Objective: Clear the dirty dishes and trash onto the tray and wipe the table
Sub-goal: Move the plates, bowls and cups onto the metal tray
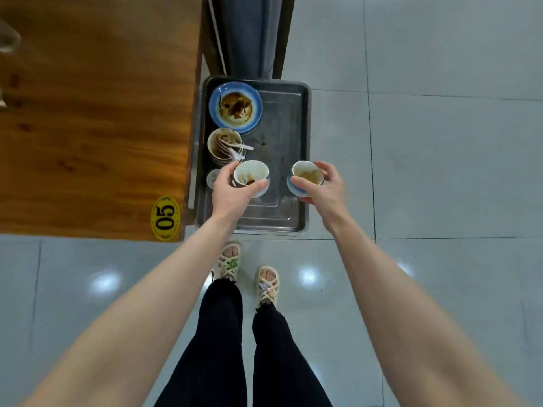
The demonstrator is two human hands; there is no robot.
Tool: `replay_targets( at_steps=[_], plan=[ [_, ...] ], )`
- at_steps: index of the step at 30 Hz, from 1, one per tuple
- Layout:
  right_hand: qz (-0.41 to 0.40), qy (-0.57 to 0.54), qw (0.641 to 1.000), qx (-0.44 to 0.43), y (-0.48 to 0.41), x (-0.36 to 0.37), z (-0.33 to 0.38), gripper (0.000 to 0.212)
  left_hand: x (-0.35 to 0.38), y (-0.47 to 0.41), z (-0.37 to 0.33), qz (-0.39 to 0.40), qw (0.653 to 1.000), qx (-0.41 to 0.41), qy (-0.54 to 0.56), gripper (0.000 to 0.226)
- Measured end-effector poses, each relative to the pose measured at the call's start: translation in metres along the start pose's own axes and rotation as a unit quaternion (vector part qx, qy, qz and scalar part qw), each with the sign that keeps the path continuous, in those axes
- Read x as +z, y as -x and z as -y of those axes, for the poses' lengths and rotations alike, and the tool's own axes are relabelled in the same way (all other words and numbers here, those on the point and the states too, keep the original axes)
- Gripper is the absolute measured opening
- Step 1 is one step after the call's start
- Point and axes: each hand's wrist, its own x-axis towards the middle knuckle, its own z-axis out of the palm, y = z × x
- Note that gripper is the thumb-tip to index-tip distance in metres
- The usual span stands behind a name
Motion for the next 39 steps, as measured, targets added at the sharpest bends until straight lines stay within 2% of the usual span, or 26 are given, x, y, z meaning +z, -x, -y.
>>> replay_targets(
  at_steps=[9, 19, 27, 34, 39],
  plan=[
    [0.063, 0.059, 0.996, 0.007, -0.042, 0.052, -0.081, 0.065, -0.020, -0.031, 0.095, -0.082, 0.996, -0.025, -0.011, 0.064],
    [0.100, 0.094, 0.991, -0.001, -0.087, 0.101, -0.163, 0.069, -0.036, -0.079, 0.187, -0.116, 0.993, -0.014, -0.011, 0.074],
    [0.091, 0.136, 0.986, -0.034, -0.101, 0.116, -0.194, 0.071, -0.041, -0.093, 0.204, -0.124, 0.992, -0.001, -0.020, 0.075],
    [0.096, 0.147, 0.982, -0.068, -0.099, 0.122, -0.203, 0.070, -0.042, -0.099, 0.207, -0.141, 0.988, 0.002, -0.070, 0.081],
    [0.085, 0.160, 0.981, -0.078, -0.097, 0.124, -0.208, 0.076, -0.037, -0.098, 0.208, -0.146, 0.984, 0.016, -0.098, 0.081]
  ],
)
